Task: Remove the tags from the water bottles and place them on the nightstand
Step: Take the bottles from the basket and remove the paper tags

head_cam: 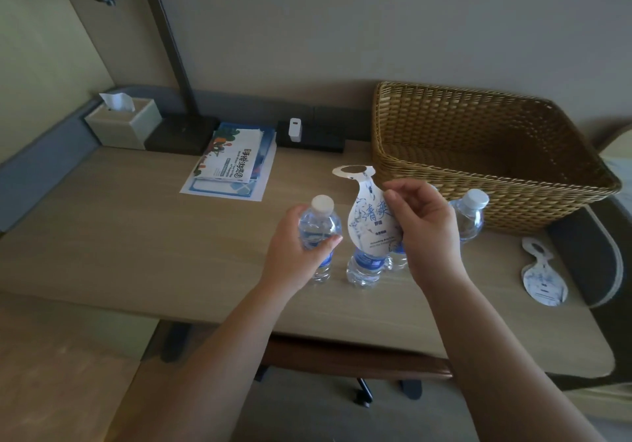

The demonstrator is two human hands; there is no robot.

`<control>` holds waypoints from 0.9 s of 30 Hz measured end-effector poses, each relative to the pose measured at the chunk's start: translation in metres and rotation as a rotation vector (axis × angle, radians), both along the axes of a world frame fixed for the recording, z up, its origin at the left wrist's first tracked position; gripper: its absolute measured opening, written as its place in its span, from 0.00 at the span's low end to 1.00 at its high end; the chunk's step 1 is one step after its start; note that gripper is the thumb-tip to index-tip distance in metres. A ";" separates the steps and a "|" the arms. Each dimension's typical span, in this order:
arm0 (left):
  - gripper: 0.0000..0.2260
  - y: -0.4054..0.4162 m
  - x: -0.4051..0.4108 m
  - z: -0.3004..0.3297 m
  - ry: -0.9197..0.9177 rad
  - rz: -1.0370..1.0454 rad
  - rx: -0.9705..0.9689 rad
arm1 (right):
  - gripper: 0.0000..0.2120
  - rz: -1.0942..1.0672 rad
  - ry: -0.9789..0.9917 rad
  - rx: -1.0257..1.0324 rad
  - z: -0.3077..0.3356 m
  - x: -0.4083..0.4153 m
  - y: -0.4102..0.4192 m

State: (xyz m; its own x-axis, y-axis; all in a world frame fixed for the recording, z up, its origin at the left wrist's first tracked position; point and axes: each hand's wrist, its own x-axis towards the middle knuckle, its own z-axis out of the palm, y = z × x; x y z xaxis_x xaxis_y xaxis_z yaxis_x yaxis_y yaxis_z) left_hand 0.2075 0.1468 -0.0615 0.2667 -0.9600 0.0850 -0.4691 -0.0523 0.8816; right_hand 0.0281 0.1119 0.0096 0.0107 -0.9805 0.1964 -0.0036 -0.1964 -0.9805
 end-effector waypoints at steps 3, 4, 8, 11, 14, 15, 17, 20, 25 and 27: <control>0.25 -0.003 -0.008 -0.002 0.007 0.063 -0.013 | 0.05 -0.054 -0.052 0.025 -0.006 -0.028 0.002; 0.24 -0.003 -0.012 -0.002 0.007 0.088 -0.021 | 0.05 -0.076 -0.068 0.036 -0.008 -0.038 0.003; 0.23 -0.008 -0.027 -0.004 0.004 0.156 -0.026 | 0.05 -0.144 -0.104 0.063 -0.013 -0.082 0.006; 0.24 -0.012 -0.037 -0.005 -0.007 0.171 -0.004 | 0.03 -0.300 -0.088 0.064 -0.015 -0.125 0.006; 0.23 -0.015 -0.045 -0.006 -0.018 0.192 0.017 | 0.02 -0.498 -0.060 0.070 -0.023 -0.180 0.000; 0.22 -0.015 -0.046 -0.007 -0.026 0.205 0.017 | 0.02 -0.547 -0.040 0.092 -0.030 -0.198 -0.003; 0.22 -0.015 -0.048 -0.009 -0.046 0.236 0.023 | 0.03 -0.622 0.016 0.171 -0.049 -0.229 -0.012; 0.22 -0.014 -0.053 -0.011 -0.045 0.284 0.031 | 0.04 -0.674 0.090 0.314 -0.085 -0.267 -0.031; 0.23 -0.015 -0.058 -0.011 -0.030 0.335 0.048 | 0.03 -0.625 0.257 0.430 -0.125 -0.305 -0.058; 0.25 -0.015 -0.060 -0.014 -0.004 0.352 0.048 | 0.03 -0.598 0.325 0.442 -0.133 -0.314 -0.064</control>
